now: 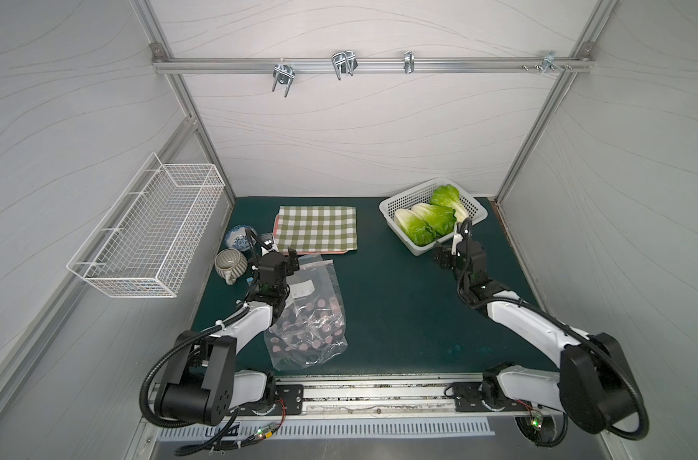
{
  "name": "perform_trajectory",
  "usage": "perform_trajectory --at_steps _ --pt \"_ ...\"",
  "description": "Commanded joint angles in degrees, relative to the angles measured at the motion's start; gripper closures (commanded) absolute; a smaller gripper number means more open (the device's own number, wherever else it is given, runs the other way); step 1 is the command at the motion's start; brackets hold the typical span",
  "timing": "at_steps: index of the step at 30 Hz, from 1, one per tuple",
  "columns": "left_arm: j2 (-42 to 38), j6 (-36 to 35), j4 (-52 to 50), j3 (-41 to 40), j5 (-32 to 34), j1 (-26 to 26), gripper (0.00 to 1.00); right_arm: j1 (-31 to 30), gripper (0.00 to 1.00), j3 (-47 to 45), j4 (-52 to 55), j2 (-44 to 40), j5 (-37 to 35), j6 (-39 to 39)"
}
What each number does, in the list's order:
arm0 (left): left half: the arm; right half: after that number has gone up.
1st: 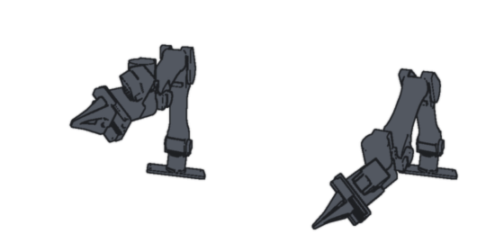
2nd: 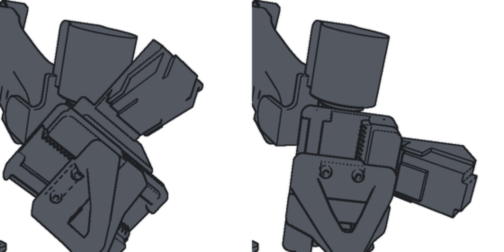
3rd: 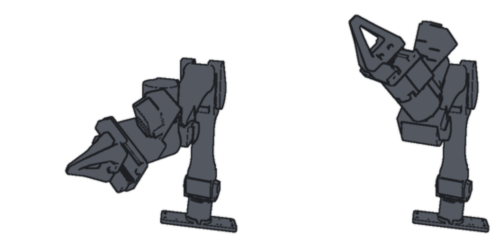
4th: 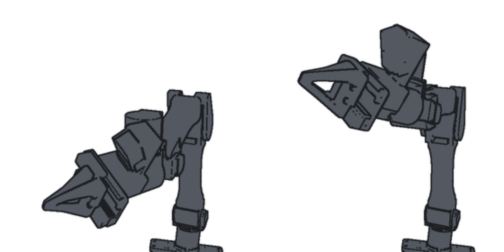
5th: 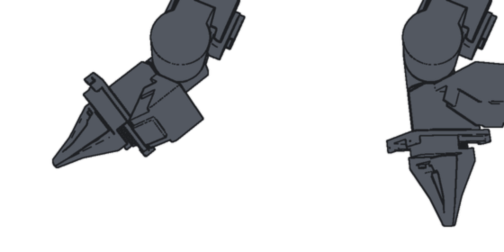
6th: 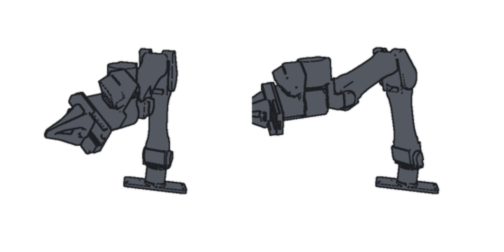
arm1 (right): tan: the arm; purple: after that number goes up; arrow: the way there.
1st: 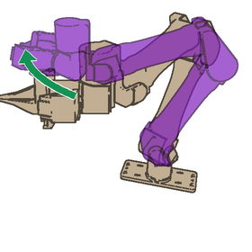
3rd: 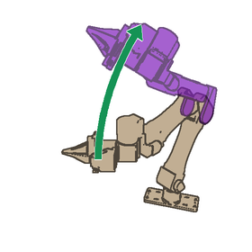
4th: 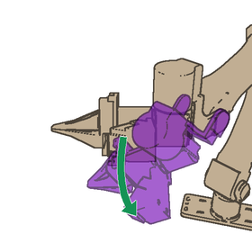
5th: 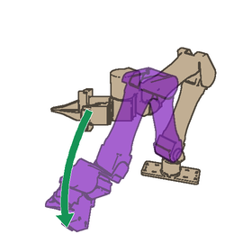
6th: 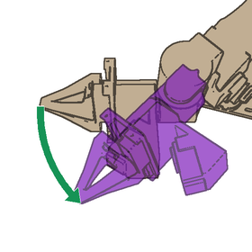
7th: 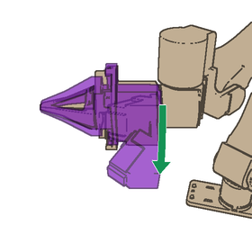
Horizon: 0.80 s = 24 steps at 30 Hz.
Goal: Put the chinese cabbages into a zipper bag and zip it
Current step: Pick up the zipper food storage bag.
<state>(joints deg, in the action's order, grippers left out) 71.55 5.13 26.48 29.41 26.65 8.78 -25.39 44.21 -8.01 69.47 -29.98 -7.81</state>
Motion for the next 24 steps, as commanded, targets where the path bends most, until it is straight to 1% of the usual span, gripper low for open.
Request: perform_trajectory --at_steps 1,2,3,4,5,6,7,9,10,11,13,14,15,18,19,20,22,23,24 --pt "-3.3 5.1 -9.2 5.2 8.6 3.1 0.00 -2.1 0.01 5.6 21.5 -0.2 1.7 -7.7" --pt "-4.0 7.6 -12.3 7.0 9.9 3.9 0.00 -1.4 0.01 6.2 22.2 0.6 6.5 -11.5" --pt "-4.4 9.5 -15.3 8.9 9.5 4.2 0.00 0.7 0.01 7.0 22.4 1.8 16.6 -12.6" --pt "-4.6 11.6 -18.6 10.7 9.0 4.2 0.00 2.1 0.06 7.9 22.5 2.6 25.4 -12.4" --pt "-4.8 14.3 -22.4 12.7 8.8 4.1 0.00 2.3 0.13 8.6 21.9 3.8 31.4 -13.2" --pt "-5.1 16.3 -25.7 14.5 8.2 4.2 0.00 0.8 0.17 10.2 22.5 4.9 33.8 -13.3" --pt "-5.2 17.5 -28.1 15.8 7.2 4.2 0.00 -1.6 0.17 12.2 24.3 6.1 33.2 -13.2" --pt "-5.2 19.4 -28.2 16.5 4.3 3.9 0.00 -9.2 0.15 17.6 28.7 9.7 30.5 -11.2" --pt "-5.4 21.6 -28.5 16.6 2.3 3.2 0.00 -12.3 0.14 19.4 29.3 11.5 30.7 -10.5" --pt "-6.0 24.3 -30.2 17.1 -1.7 1.7 0.00 -15.8 0.12 21.5 29.6 13.9 31.8 -10.1" --pt "-6.5 28.5 -34.2 18.5 -11.2 -2.3 0.00 -20.2 0.09 25.8 31.0 19.1 36.3 -10.2" --pt "-6.8 28.8 -34.7 18.8 -15.8 -3.6 0.02 -21.6 0.09 28.2 31.5 22.1 39.6 -10.8" --pt "-7.2 27.7 -35.3 19.3 -18.4 -3.9 0.05 -22.6 0.09 30.6 32.1 25.4 43.8 -11.1" --pt "-9.2 25.8 -41.2 21.5 -19.4 -3.7 0.09 -24.4 0.13 37.2 33.8 33.7 49.3 -12.1" --pt "-9.8 25.4 -42.9 21.8 -19.4 -3.7 0.09 -24.5 0.14 38.7 33.8 35.5 50.2 -12.2" --pt "-10.7 25.1 -45.0 22.1 -19.4 -3.5 0.10 -24.7 0.19 40.8 34.2 38.6 51.1 -12.6" --pt "-12.2 24.9 -49.4 22.9 -19.8 -2.8 0.11 -24.7 0.36 46.7 36.3 45.1 54.2 -12.9" --pt "-12.9 24.6 -51.1 23.2 -20.0 -2.1 0.11 -24.8 0.41 49.2 37.6 47.7 54.4 -13.3" --pt "-13.9 24.0 -52.7 23.4 -19.4 -0.8 0.12 -24.7 0.43 51.1 38.0 50.2 55.8 -13.2"
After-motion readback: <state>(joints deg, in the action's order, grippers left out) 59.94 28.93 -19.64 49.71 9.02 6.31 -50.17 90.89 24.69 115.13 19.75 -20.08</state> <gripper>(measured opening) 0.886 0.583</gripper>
